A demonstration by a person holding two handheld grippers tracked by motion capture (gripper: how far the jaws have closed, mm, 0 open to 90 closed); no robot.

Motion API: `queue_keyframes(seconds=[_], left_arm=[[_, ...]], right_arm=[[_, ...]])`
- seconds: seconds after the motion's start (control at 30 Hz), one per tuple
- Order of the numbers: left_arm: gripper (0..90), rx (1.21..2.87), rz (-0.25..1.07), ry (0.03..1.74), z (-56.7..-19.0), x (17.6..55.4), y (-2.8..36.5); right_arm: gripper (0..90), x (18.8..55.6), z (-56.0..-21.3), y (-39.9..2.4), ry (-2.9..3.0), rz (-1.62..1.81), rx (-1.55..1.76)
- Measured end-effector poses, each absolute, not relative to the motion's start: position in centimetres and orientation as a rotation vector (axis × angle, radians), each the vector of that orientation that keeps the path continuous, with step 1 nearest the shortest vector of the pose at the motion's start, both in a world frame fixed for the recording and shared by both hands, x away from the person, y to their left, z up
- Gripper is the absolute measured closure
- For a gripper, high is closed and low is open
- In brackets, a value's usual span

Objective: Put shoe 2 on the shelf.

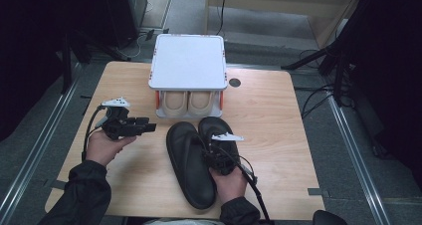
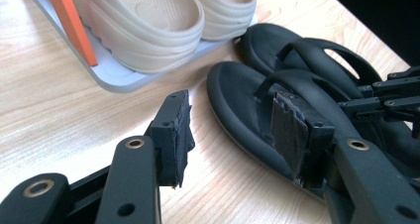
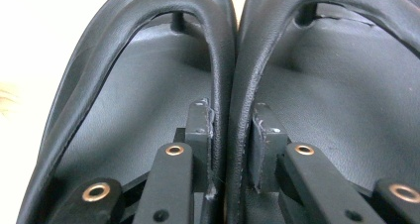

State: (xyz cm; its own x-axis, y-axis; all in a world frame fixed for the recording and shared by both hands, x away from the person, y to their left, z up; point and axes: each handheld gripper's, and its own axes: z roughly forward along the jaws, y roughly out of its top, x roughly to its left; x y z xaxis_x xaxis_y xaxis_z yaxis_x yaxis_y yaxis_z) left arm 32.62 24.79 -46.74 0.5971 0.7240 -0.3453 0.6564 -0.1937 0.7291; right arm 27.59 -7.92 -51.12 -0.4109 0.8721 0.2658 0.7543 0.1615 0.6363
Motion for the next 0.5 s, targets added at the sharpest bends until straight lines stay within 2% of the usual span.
queue_keyframes(seconds=[0.5], left_arm=[[46.9, 1.945, 0.154, 1.126, -46.8, 32.5, 24.9]], right_arm=[[75.8, 26.4, -49.2, -9.5, 2.353, 1.108, 1.511]])
